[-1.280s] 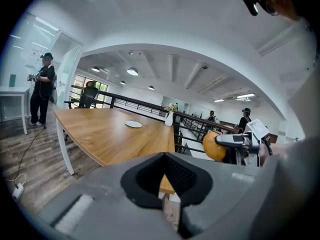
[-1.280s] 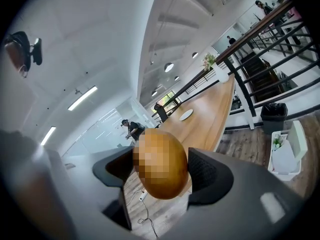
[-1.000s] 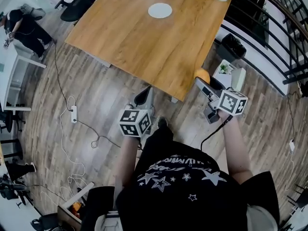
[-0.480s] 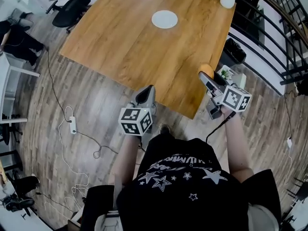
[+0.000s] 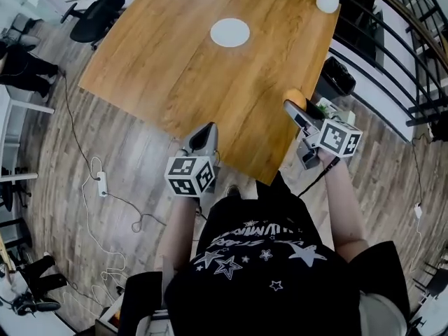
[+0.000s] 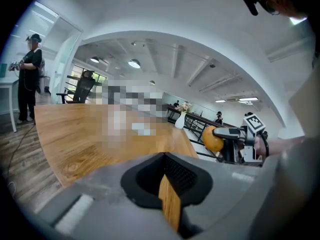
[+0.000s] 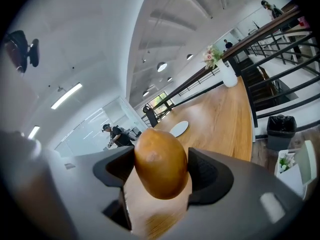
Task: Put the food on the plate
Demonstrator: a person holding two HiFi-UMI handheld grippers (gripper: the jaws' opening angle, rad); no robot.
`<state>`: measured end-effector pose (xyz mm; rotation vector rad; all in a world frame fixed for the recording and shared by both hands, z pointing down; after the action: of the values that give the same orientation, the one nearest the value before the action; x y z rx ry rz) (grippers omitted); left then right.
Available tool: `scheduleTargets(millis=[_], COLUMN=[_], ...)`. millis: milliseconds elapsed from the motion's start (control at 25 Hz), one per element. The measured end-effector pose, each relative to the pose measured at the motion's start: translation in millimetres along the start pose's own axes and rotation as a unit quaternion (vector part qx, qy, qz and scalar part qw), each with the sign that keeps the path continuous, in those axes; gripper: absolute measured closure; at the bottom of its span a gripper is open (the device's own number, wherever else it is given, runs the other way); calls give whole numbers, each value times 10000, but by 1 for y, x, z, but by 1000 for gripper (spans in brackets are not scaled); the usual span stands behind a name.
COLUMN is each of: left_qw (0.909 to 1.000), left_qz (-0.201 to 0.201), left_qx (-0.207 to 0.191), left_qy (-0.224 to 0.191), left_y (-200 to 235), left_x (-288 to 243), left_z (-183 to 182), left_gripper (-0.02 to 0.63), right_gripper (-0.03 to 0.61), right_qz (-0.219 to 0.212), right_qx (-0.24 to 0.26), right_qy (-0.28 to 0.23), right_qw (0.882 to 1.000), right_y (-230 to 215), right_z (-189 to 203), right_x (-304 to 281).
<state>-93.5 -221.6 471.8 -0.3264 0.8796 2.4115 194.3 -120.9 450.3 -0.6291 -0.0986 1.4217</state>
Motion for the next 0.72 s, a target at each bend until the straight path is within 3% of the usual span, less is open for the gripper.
scheduleTargets(millis=[240, 560, 720], left_qw=[9990, 9945, 9924], left_qz=[-291, -873, -1018], left_qx=[-228, -28, 21], left_qy=[-267, -577, -684], left_y=[-30, -19, -19], left_x=[-21, -58, -65], left_z=[-19, -53, -57], left_gripper=[614, 614, 614], right_gripper=[239, 239, 239], right_qz=[-309, -744, -865], right_qx=[423, 666, 779], right_qy=[62, 293, 444], right_qw=[9986, 9946, 9922], right_y=[-44, -82, -89], right_z=[-48, -97, -101], right_x=[-36, -112, -135])
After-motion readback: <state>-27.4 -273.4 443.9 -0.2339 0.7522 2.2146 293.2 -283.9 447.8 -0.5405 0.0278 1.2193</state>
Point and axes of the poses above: the fingertips, and each gripper's own axes: x backward along the fingers, y to its left, z out of its underside, the point moved 7 cm from there along x, backward along the fingers, and after that the axes turned 13 degrees about x, right-handed, at the moved point
